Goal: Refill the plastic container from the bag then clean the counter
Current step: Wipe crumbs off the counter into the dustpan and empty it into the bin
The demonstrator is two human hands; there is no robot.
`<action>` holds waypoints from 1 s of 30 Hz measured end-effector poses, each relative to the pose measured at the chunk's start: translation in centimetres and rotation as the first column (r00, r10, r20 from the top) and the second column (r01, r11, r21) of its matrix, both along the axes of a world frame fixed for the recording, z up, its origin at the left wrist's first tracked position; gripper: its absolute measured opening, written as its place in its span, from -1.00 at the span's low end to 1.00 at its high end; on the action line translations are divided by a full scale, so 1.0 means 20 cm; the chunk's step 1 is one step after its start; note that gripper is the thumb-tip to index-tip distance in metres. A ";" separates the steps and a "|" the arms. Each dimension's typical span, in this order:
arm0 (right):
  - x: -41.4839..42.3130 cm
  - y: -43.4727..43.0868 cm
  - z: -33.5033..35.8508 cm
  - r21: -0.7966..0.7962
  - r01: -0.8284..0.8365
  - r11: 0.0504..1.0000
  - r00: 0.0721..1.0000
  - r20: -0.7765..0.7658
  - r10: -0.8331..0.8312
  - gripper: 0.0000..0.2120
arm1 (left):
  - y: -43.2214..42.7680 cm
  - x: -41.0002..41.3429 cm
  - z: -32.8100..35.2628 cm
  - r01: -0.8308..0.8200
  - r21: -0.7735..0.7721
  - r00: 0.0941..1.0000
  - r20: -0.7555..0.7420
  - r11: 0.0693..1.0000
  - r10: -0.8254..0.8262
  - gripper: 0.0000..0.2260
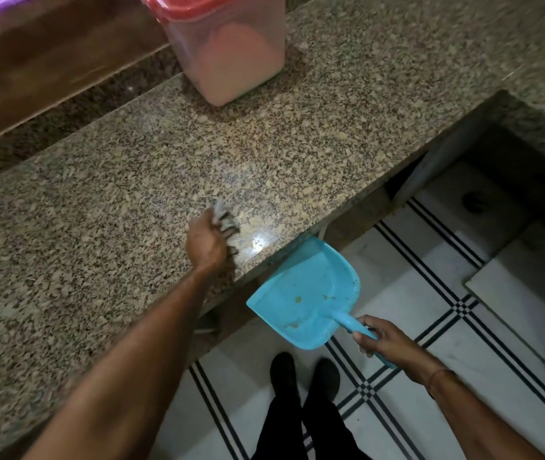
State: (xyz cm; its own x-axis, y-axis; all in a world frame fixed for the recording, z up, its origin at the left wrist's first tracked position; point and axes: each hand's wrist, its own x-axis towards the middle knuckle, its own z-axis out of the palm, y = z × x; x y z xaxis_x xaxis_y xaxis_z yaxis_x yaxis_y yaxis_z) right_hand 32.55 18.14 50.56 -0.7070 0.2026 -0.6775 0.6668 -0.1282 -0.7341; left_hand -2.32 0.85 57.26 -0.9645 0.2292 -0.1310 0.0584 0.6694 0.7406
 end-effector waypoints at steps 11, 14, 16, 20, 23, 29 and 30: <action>0.05 -0.13 0.01 0.014 0.089 0.996 0.995 0.038 -0.090 -0.85 | 0.31 0.00 0.00 0.561 0.044 0.822 0.092 0.827 -0.562 -0.72; 0.03 -0.14 0.04 0.020 0.116 0.993 0.993 0.009 -0.116 -0.79 | 0.17 -0.10 0.04 0.503 0.048 0.862 0.048 0.863 -0.505 -0.75; 0.02 -0.15 0.05 0.011 0.128 0.992 0.992 -0.001 -0.128 -0.81 | 0.07 -0.16 0.04 0.431 0.023 0.902 -0.001 0.902 -0.431 -0.77; 0.04 -0.19 0.05 0.014 0.144 0.989 0.990 0.005 -0.144 -0.81 | -0.12 -0.08 -0.04 0.159 -0.141 0.985 -0.042 0.977 -0.166 -0.85; 0.04 -0.23 0.05 0.026 0.150 0.988 0.988 0.030 -0.151 -0.84 | -0.12 0.08 -0.07 0.153 -0.206 0.982 -0.080 0.967 -0.172 -0.80; 0.00 -0.30 0.06 0.017 0.156 0.988 0.987 0.029 -0.157 -0.84 | 0.20 0.27 -0.03 0.255 -0.161 0.959 -0.084 0.953 -0.271 -0.55; -0.01 -0.30 0.06 0.018 0.152 0.988 0.988 0.023 -0.153 -0.85 | 0.25 0.27 -0.03 0.251 -0.145 0.964 -0.048 0.957 -0.260 -0.55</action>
